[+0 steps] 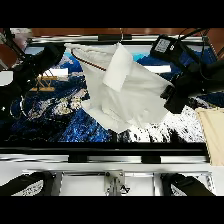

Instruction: Fold the shirts.

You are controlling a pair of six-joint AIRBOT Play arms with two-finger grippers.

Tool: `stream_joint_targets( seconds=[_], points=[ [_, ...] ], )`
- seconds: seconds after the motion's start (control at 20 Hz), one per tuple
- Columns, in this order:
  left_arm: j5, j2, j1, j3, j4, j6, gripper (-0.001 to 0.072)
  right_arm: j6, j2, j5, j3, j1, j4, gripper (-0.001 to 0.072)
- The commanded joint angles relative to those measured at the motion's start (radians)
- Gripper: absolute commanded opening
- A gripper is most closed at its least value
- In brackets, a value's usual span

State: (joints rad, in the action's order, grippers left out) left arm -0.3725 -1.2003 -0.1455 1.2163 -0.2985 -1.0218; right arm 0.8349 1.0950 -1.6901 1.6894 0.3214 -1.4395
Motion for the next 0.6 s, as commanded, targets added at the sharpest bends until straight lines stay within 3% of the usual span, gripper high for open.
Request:
stream_joint_targets(
  seconds=[0.0, 0.1, 0.35, 0.55],
  points=[
    [-0.044, 0.016, 0.002, 0.026, 0.0, 0.062, 0.0046, 0.0, 0.004, 0.0, 0.0, 0.0, -0.041, 0.0085],
    [-0.056, 0.027, 0.002, 0.025, -0.002, 0.113, 0.0045, 0.0, 0.012, 0.011, 0.0, 0.0, -0.035, 0.0085],
    [-0.093, 0.04, -0.003, 0.026, -0.049, 0.113, 0.0046, 0.02, 0.019, 0.043, 0.0, 0.0, -0.031, 0.0085],
    [-0.092, 0.11, -0.017, 0.066, -0.049, 0.22, 0.0046, 0.057, 0.058, 0.006, -0.002, 0.0, -0.036, 0.0085]
  ],
)
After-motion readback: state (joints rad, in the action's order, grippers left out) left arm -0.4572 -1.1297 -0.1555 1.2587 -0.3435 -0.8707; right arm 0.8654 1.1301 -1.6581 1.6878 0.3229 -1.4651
